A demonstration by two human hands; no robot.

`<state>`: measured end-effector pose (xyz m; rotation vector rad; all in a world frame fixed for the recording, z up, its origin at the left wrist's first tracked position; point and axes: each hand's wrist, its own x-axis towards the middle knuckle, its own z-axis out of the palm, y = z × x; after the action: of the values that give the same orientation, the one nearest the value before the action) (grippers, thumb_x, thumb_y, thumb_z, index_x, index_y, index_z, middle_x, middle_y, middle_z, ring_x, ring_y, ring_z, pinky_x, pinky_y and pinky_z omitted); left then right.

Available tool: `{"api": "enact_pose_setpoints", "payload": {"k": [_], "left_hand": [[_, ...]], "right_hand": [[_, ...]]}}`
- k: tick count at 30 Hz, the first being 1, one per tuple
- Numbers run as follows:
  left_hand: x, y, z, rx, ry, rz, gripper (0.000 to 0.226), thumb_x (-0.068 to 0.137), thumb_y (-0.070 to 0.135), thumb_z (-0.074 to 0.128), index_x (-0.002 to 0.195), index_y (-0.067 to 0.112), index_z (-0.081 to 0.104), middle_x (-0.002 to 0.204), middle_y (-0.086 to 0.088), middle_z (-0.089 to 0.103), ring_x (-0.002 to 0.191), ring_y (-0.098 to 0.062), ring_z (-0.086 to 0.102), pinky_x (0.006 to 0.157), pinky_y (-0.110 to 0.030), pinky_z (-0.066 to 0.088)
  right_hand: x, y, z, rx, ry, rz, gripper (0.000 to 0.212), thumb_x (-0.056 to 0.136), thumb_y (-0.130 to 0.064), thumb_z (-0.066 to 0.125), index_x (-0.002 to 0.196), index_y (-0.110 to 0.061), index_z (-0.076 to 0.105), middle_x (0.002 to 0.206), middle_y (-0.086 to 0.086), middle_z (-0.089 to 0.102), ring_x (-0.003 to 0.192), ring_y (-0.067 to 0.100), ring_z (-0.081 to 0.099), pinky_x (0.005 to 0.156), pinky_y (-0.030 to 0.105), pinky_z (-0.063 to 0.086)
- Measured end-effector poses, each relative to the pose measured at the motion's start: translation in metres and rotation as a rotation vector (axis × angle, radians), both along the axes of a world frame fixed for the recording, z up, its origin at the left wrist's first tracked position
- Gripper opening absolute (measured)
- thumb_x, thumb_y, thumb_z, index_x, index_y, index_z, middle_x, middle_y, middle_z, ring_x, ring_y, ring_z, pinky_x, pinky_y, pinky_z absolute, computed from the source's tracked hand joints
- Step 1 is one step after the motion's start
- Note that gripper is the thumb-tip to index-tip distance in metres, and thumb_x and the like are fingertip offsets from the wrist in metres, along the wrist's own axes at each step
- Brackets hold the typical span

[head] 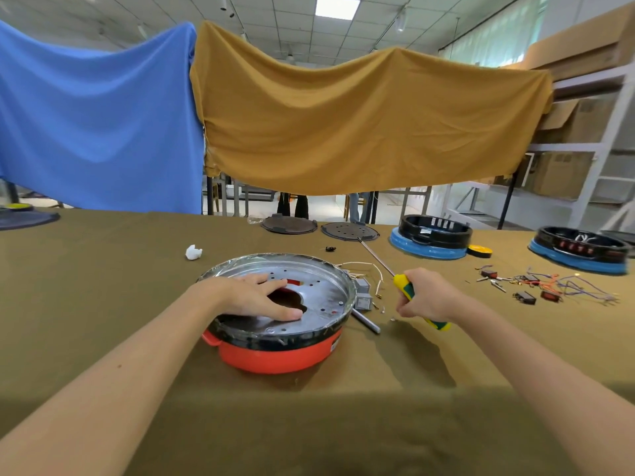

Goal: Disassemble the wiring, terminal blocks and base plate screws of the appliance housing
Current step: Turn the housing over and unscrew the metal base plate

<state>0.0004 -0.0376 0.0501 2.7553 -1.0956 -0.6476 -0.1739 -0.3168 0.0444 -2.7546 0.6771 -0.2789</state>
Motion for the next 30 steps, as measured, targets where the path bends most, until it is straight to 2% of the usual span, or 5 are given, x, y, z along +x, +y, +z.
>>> {"api": "enact_pose_setpoints", "payload": {"k": [6,11,16,21,30], "left_hand": [[0.001,0.001,-0.001,-0.009,-0.013,-0.001,0.108,0.057,0.098,0.045,0.148,0.059,0.003,0.162,0.020,-0.011,0.152,-0.023,-0.007,0.118,-0.054,0.002],[0.001,0.000,-0.002,-0.015,-0.008,-0.008,0.109,0.056,0.098,0.045,0.148,0.058,0.003,0.162,0.019,-0.011,0.151,-0.024,-0.008,0.118,-0.056,0.001],[-0.001,0.000,0.000,-0.018,-0.008,-0.014,0.105,0.060,0.096,0.046,0.148,0.058,0.004,0.163,0.018,-0.011,0.151,-0.024,-0.007,0.118,-0.055,0.002],[-0.005,0.002,0.005,-0.002,-0.029,-0.017,0.104,0.062,0.096,0.044,0.150,0.055,0.005,0.163,0.017,-0.010,0.152,-0.025,-0.003,0.119,-0.055,0.005],[-0.013,0.001,0.016,0.074,-0.072,-0.011,0.106,0.067,0.094,0.040,0.153,0.047,0.000,0.165,0.008,-0.005,0.152,-0.026,0.008,0.119,-0.052,0.013]], "right_hand": [[0.011,0.001,-0.008,-0.029,-0.019,0.020,0.019,0.083,-0.011,0.074,0.094,-0.013,0.059,0.096,0.008,0.066,0.092,0.024,0.063,0.085,0.038,0.056],[0.008,-0.008,-0.005,0.064,-0.069,0.038,0.020,0.084,-0.010,0.075,0.091,-0.016,0.058,0.095,0.000,0.069,0.085,0.014,0.066,0.069,0.025,0.052],[0.006,-0.010,0.024,0.369,-0.327,-0.006,0.014,0.091,-0.011,0.067,0.087,0.000,0.059,0.075,0.012,0.070,0.061,0.021,0.068,0.057,0.031,0.059],[0.011,0.028,0.045,0.841,-0.165,0.075,0.016,0.084,0.000,0.056,0.090,-0.009,0.045,0.075,0.014,0.050,0.056,0.022,0.052,0.053,0.031,0.051],[0.037,0.086,0.008,0.644,-0.156,-0.036,0.024,0.085,-0.002,0.068,0.079,-0.007,0.046,0.079,0.016,0.051,0.068,0.028,0.049,0.061,0.035,0.047]]}}
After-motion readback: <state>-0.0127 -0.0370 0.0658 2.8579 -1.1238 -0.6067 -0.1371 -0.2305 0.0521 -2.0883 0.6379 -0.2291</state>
